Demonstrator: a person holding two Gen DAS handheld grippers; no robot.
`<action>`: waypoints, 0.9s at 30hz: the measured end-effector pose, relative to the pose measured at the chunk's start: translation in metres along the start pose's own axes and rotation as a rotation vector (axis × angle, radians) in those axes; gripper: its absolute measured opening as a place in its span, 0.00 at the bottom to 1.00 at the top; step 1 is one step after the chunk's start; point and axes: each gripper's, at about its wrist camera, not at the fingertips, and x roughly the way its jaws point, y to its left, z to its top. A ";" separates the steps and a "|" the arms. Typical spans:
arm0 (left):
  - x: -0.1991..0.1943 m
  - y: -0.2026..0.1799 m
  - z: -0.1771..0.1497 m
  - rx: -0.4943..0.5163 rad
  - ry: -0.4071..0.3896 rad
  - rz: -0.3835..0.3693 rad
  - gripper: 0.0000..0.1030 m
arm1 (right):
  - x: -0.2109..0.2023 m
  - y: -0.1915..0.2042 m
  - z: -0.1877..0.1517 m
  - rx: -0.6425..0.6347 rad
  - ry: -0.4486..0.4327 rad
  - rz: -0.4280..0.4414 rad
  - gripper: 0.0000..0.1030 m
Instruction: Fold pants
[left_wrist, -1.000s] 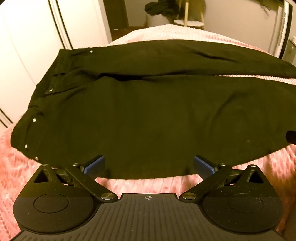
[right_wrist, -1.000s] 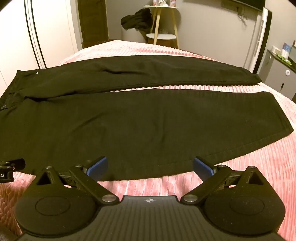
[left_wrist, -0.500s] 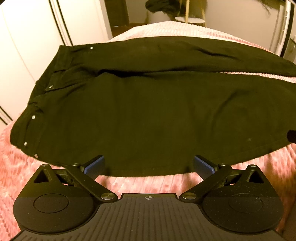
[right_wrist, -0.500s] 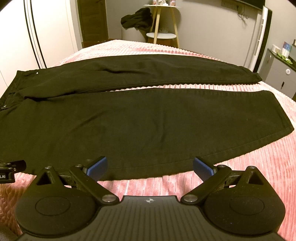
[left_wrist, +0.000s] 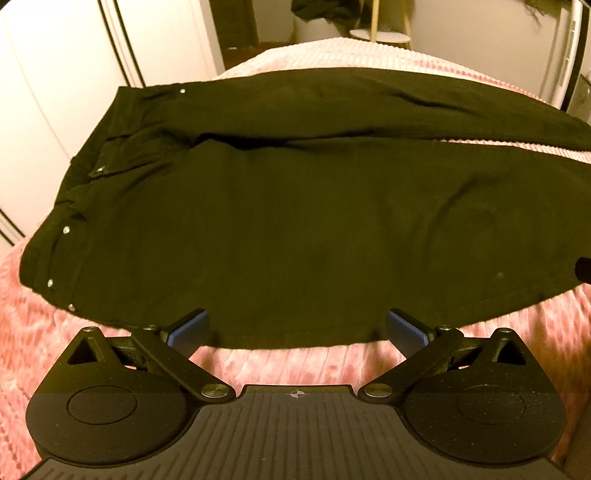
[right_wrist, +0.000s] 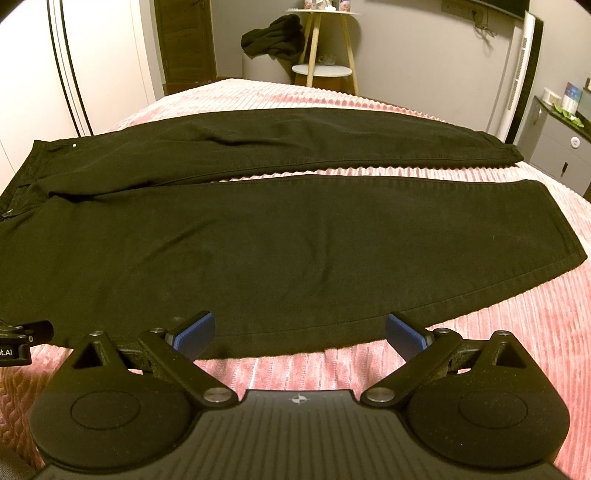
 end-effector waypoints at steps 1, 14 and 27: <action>0.000 0.001 0.000 0.000 0.002 0.000 1.00 | 0.000 0.000 0.000 0.000 0.000 0.000 0.96; 0.002 0.000 0.002 0.000 0.016 0.004 1.00 | 0.000 0.000 0.000 0.001 0.001 0.000 0.96; 0.002 0.000 0.003 0.000 0.020 0.004 1.00 | 0.000 0.001 -0.003 0.000 0.006 0.001 0.96</action>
